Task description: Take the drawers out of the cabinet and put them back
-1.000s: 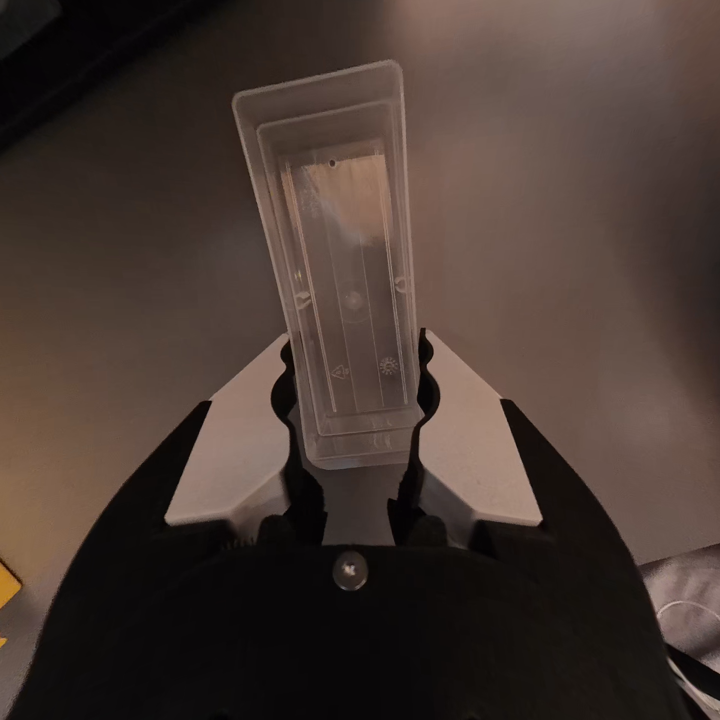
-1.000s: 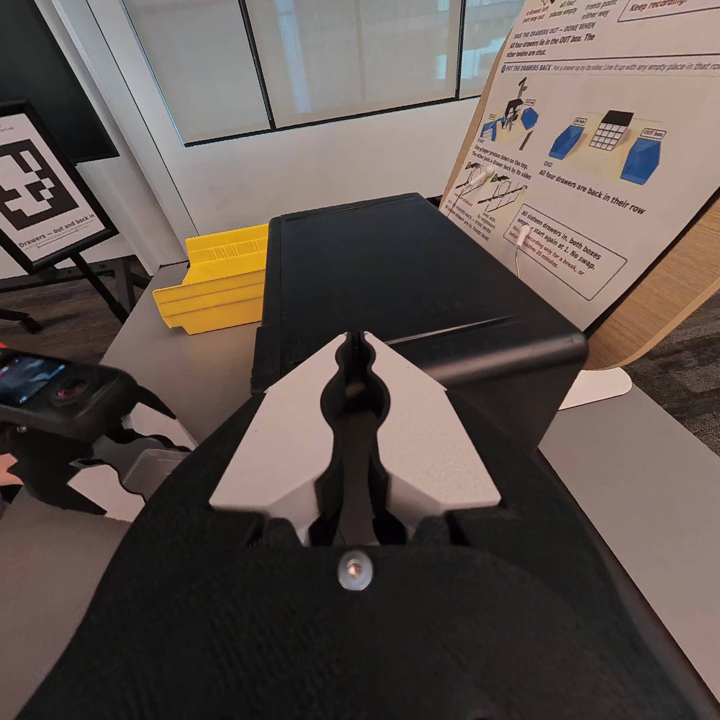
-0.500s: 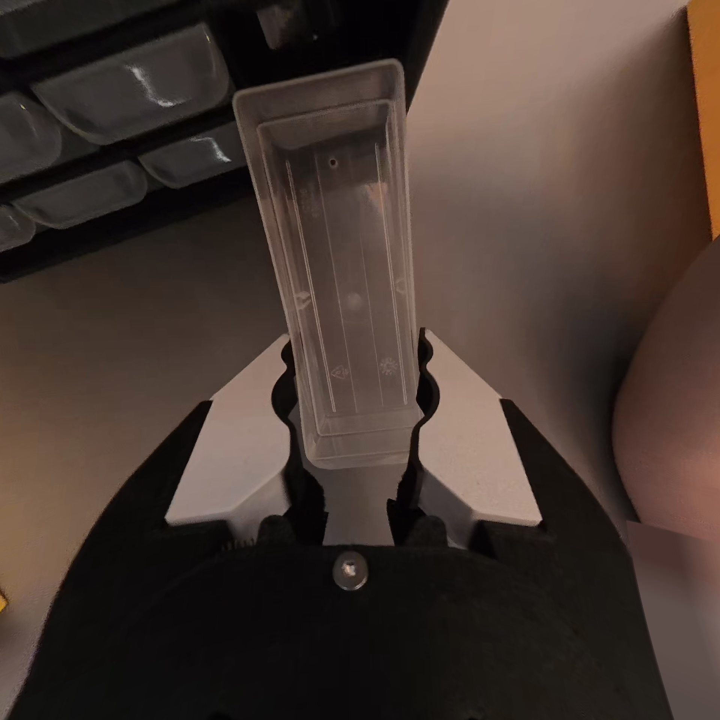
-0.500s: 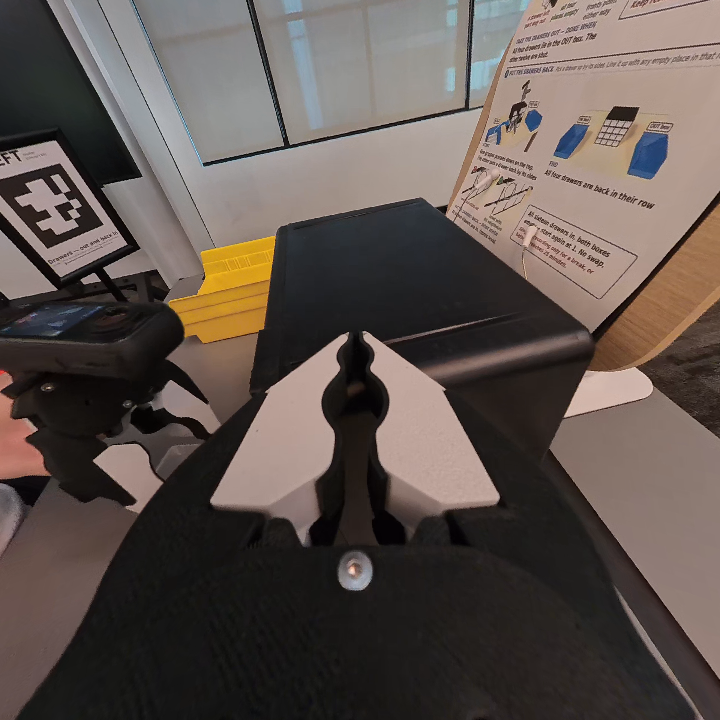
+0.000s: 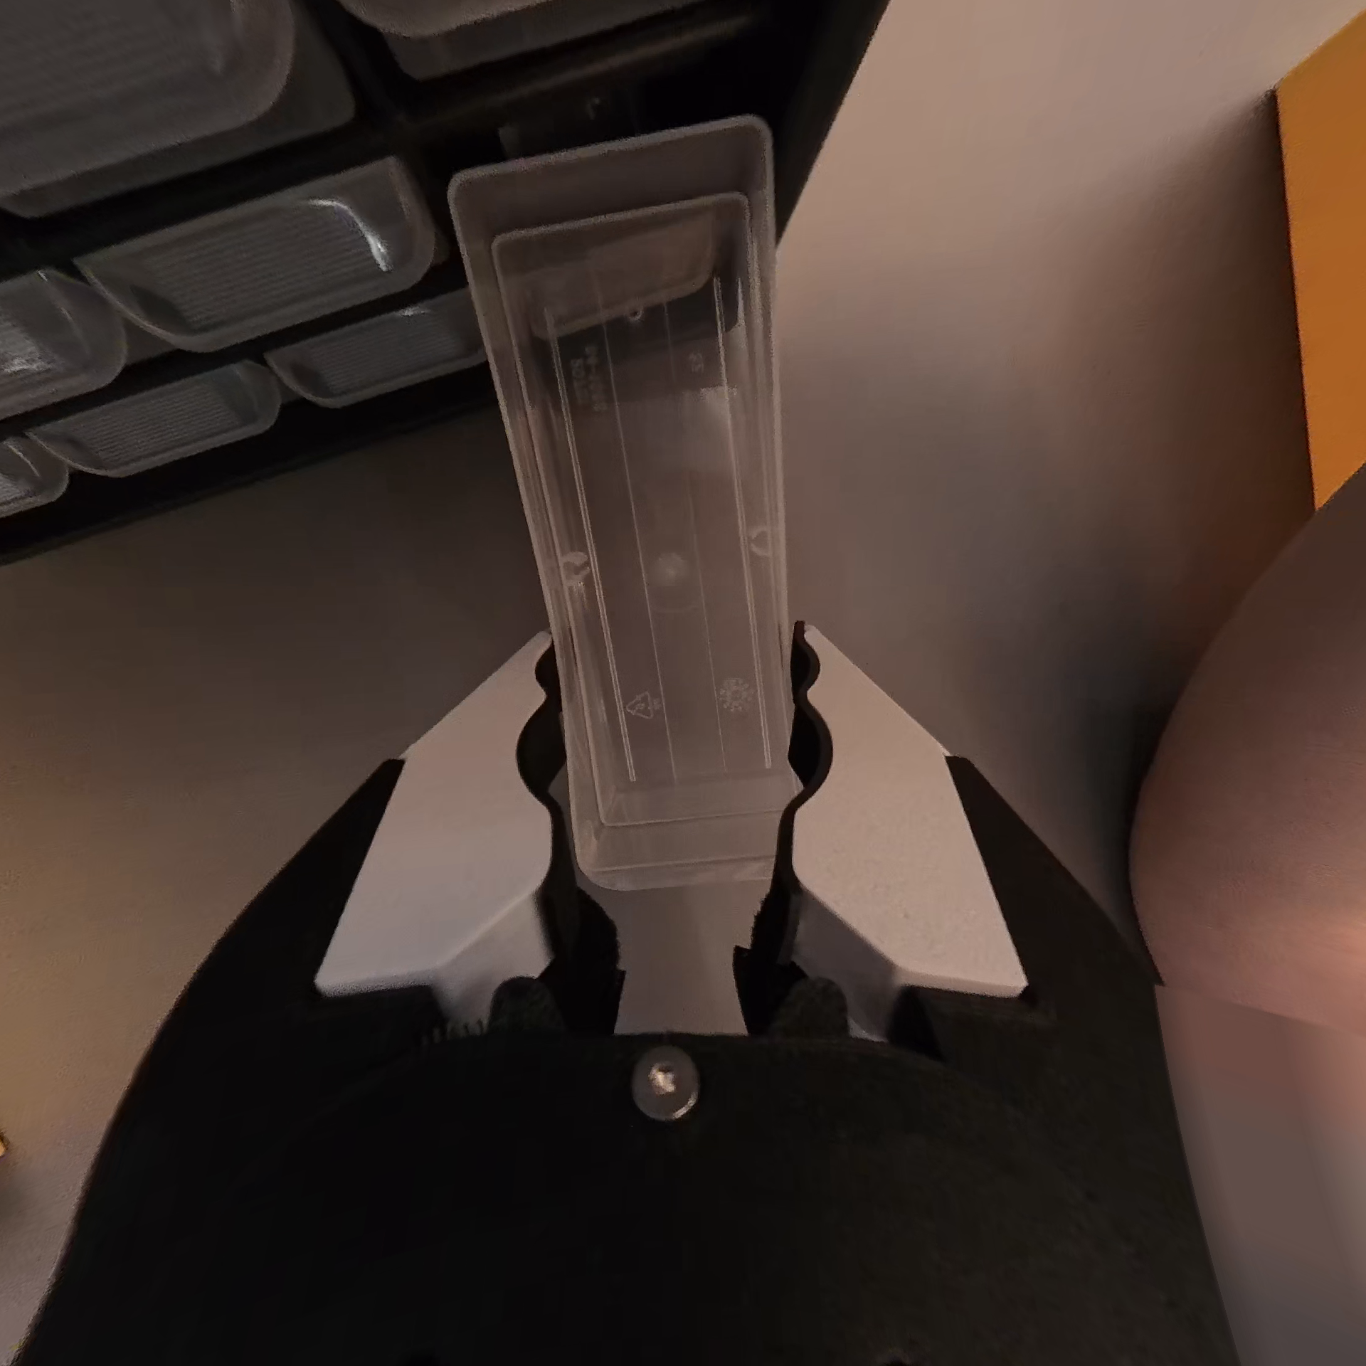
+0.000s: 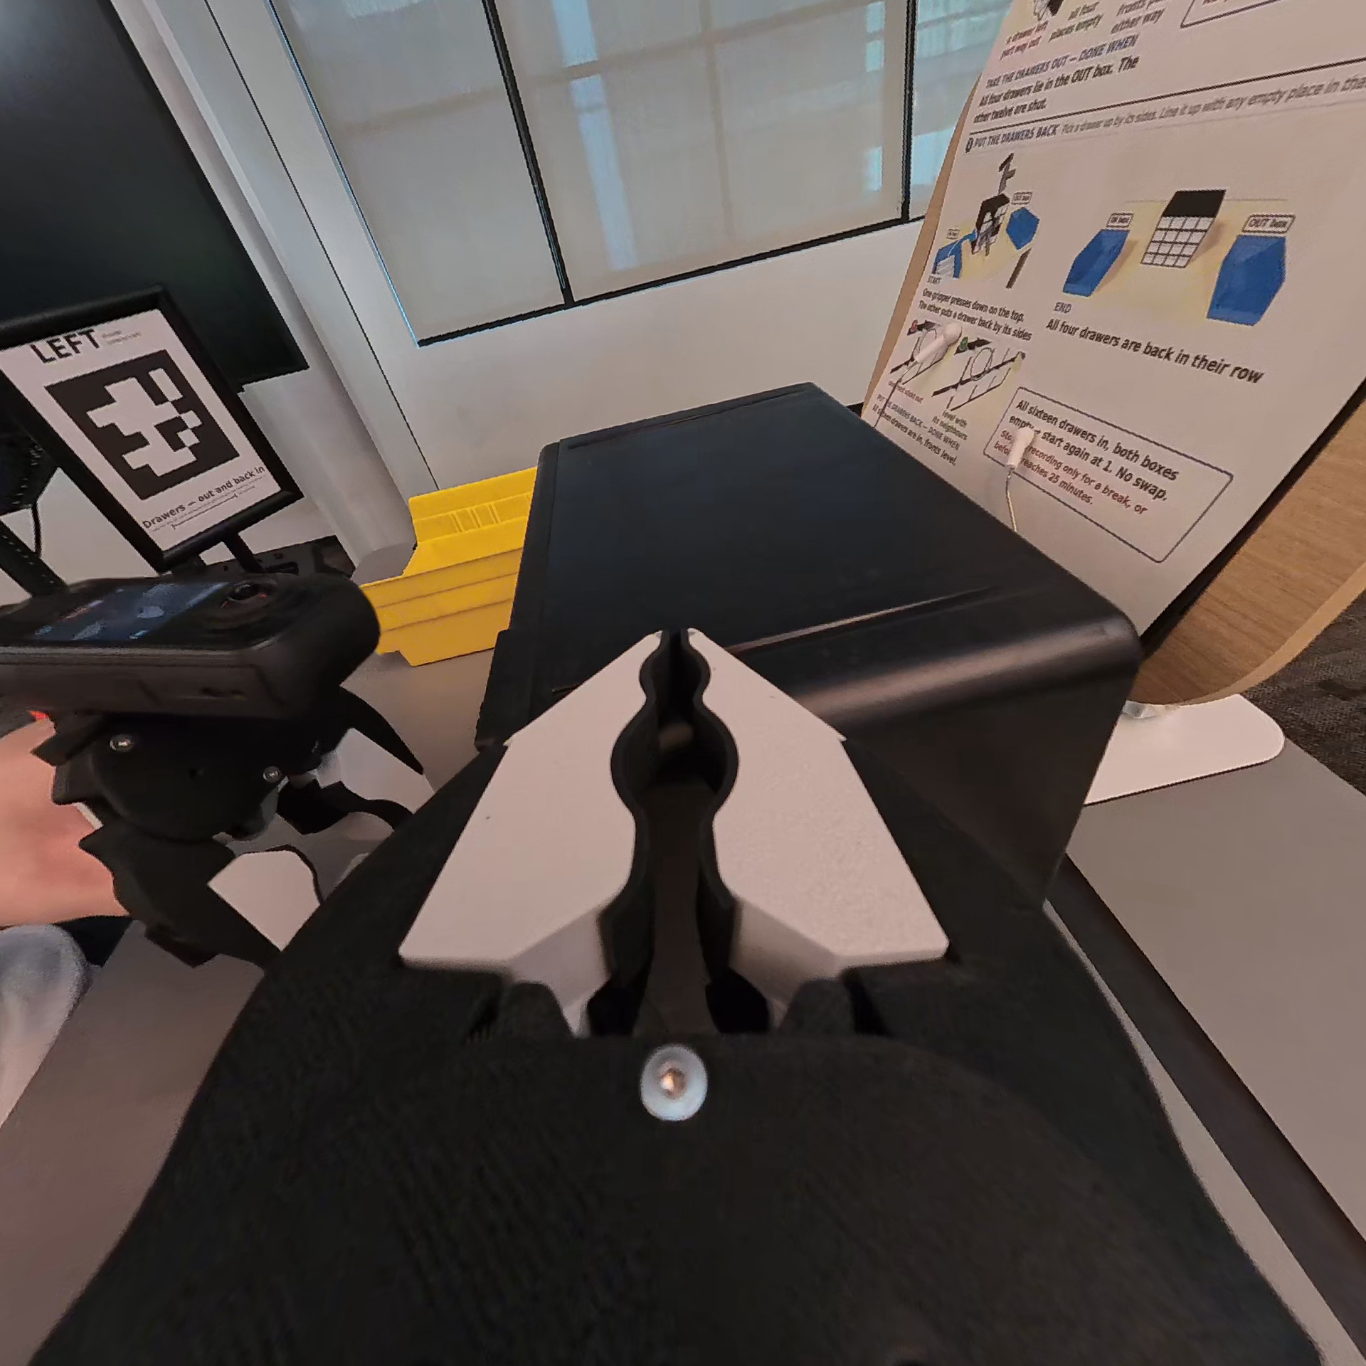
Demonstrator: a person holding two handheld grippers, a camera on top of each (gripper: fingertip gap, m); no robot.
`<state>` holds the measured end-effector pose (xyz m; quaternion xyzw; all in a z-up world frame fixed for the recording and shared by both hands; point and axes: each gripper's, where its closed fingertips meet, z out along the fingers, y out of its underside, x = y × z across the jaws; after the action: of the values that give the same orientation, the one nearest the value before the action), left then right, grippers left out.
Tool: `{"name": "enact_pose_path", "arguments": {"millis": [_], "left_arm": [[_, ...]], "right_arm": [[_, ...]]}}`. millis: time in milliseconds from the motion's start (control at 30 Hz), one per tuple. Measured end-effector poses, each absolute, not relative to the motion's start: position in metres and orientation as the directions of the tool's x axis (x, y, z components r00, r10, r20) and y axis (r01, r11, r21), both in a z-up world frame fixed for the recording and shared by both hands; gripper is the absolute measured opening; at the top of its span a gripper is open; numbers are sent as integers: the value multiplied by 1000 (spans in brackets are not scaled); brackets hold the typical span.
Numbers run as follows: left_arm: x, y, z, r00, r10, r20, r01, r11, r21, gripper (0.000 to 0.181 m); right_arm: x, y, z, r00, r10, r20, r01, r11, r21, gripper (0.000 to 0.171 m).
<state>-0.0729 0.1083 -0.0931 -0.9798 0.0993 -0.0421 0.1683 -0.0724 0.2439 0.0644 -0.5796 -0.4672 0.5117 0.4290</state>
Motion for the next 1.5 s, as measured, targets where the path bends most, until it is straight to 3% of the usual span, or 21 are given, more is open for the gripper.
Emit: {"name": "enact_pose_path", "arguments": {"millis": [333, 933, 1333, 1500], "left_arm": [[-73, 109, -98, 978, -203, 43, -183, -943, -276, 59], [-72, 130, -86, 987, -159, -13, -156, -947, -280, 60], [-65, 164, -87, 988, -154, 16, -125, -858, -499, 65], [-66, 163, -82, 980, -196, -39, -182, -794, -580, 75]], "right_arm": [[-72, 244, 64, 36, 979, -202, 95, -205, -974, 0], [-72, 243, 65, 21, 977, -211, 83, -212, -974, 0], [-72, 243, 65, 4, 975, -221, 74, -221, -973, 0], [-72, 243, 65, -1, 974, -225, 71, -224, -972, 0]]}}
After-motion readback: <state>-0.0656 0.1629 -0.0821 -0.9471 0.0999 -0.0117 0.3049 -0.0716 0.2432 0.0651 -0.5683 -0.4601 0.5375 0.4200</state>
